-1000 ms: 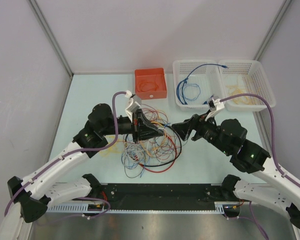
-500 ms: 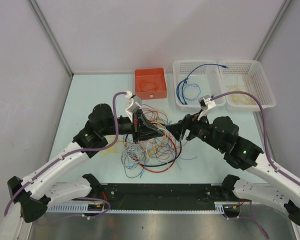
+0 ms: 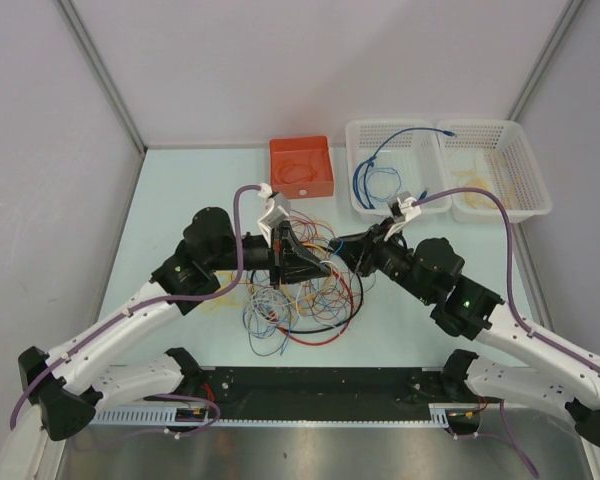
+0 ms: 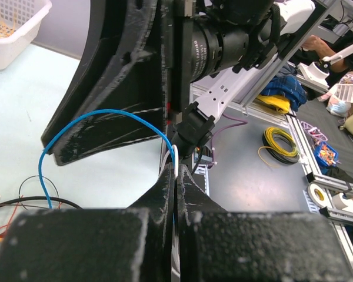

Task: Untangle the cables

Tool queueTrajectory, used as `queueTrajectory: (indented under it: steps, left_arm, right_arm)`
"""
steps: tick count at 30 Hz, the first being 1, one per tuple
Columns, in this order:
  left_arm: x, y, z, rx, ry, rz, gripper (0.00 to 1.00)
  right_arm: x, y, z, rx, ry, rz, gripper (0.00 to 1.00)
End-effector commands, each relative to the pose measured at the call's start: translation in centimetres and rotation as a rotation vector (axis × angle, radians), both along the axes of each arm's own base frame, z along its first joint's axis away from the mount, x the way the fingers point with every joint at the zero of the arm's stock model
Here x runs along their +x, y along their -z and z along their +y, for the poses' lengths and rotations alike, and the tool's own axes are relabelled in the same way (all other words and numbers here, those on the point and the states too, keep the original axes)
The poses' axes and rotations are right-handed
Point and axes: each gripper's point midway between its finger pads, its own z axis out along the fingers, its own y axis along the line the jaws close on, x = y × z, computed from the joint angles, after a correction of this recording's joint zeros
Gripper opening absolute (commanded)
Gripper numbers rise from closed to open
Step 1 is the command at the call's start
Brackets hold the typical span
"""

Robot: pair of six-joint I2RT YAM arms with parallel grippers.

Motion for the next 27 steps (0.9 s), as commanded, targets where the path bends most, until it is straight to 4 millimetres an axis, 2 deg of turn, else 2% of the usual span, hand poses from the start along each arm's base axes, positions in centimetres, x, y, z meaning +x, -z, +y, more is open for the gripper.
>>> queueTrajectory:
  steps: [1, 2, 4, 6, 11, 12, 14, 15, 19, 20, 21, 27]
  left_arm:
    - [-1.0, -3.2, 0.1, -0.069, 0.035, -0.048, 0.0]
    - [-0.9, -3.3, 0.0, -0.071, 0.033, -0.05, 0.0]
    - [-1.1, -3.3, 0.1, -0.067, 0.032, -0.05, 0.0]
    - [-0.9, -3.2, 0.3, -0.057, 0.021, -0.052, 0.0]
    - [-0.5, -3.0, 0.3, -0.054, -0.007, -0.062, 0.0]
    - [-0.5, -3.2, 0.4, -0.06, -0.01, -0.064, 0.0]
    - [-0.5, -3.8, 0.3, -0.078, -0.008, -0.071, 0.0]
    - [-0.6, -4.1, 0.3, -0.086, -0.003, -0.061, 0.0]
    - [-1.0, -5.7, -0.2, -0.13, 0.035, -0.036, 0.0]
    - [-1.2, -6.2, -0.3, -0.146, 0.053, -0.025, 0.0]
    - [-1.3, -6.5, -0.4, -0.156, 0.056, -0.021, 0.0]
    - [-1.7, -9.6, -0.4, -0.23, 0.082, -0.019, 0.0]
  right_arm:
    - [1.3, -2.7, -0.4, 0.073, 0.064, -0.088, 0.26]
    - [1.4, -2.6, -0.5, 0.076, 0.071, -0.088, 0.26]
    - [1.4, -2.5, -0.7, 0.084, 0.079, -0.084, 0.17]
    - [1.4, -2.5, -1.2, 0.093, 0.095, -0.08, 0.0]
    - [0.6, -2.5, -2.5, 0.078, 0.101, -0.093, 0.0]
    - [0.3, -1.9, -2.6, 0.048, 0.093, -0.091, 0.22]
    - [0.0, -1.4, -3.0, 0.009, 0.09, -0.106, 0.47]
    - [-0.2, -1.1, -3.5, -0.005, 0.098, -0.109, 0.62]
    - [-0.9, -0.8, -4.4, 0.002, 0.112, -0.175, 0.74]
    - [-1.1, -1.5, -4.4, 0.031, 0.107, -0.203, 0.75]
    - [-1.2, -1.0, -4.6, 0.024, 0.107, -0.221, 0.76]
    - [-1.6, -1.3, -4.2, 0.044, 0.089, -0.274, 0.75]
